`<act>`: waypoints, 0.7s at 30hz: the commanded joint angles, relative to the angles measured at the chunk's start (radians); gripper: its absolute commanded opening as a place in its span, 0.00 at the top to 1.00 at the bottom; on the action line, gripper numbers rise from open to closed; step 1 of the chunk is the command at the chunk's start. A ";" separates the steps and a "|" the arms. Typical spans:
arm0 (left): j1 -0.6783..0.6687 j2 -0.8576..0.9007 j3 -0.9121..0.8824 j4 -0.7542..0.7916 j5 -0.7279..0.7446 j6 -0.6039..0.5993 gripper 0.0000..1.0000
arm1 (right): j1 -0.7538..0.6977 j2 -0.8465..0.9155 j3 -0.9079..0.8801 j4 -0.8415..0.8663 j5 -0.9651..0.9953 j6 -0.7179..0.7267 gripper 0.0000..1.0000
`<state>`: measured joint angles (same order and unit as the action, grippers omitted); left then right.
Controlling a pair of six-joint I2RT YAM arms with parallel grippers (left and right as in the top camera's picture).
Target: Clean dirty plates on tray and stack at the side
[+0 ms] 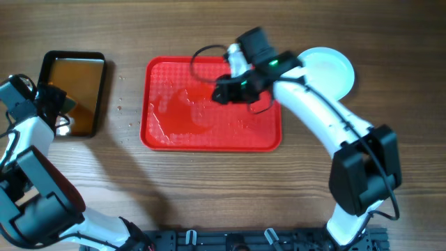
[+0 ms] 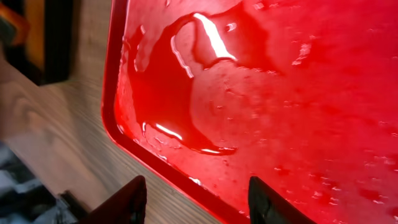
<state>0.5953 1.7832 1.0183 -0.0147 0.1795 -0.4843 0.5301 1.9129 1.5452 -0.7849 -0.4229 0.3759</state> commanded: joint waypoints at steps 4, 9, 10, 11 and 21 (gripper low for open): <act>0.003 0.039 -0.005 -0.002 -0.008 0.005 0.57 | 0.181 -0.027 0.009 0.028 0.256 0.061 0.38; 0.003 0.013 -0.005 -0.003 0.042 0.005 0.22 | 0.200 -0.118 0.009 0.013 0.278 0.051 0.34; 0.003 -0.008 -0.005 -0.005 0.044 0.005 0.22 | 0.200 -0.147 0.009 0.008 0.278 0.043 0.33; 0.003 -0.027 -0.005 -0.006 0.045 0.005 0.22 | 0.200 -0.177 0.009 -0.001 0.291 0.043 0.33; 0.003 -0.588 -0.005 -0.141 0.439 -0.182 0.00 | 0.200 -0.668 0.008 -0.247 0.478 0.047 0.34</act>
<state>0.5961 1.2976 1.0164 -0.0937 0.4259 -0.5991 0.7288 1.3533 1.5452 -0.9688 0.0082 0.4221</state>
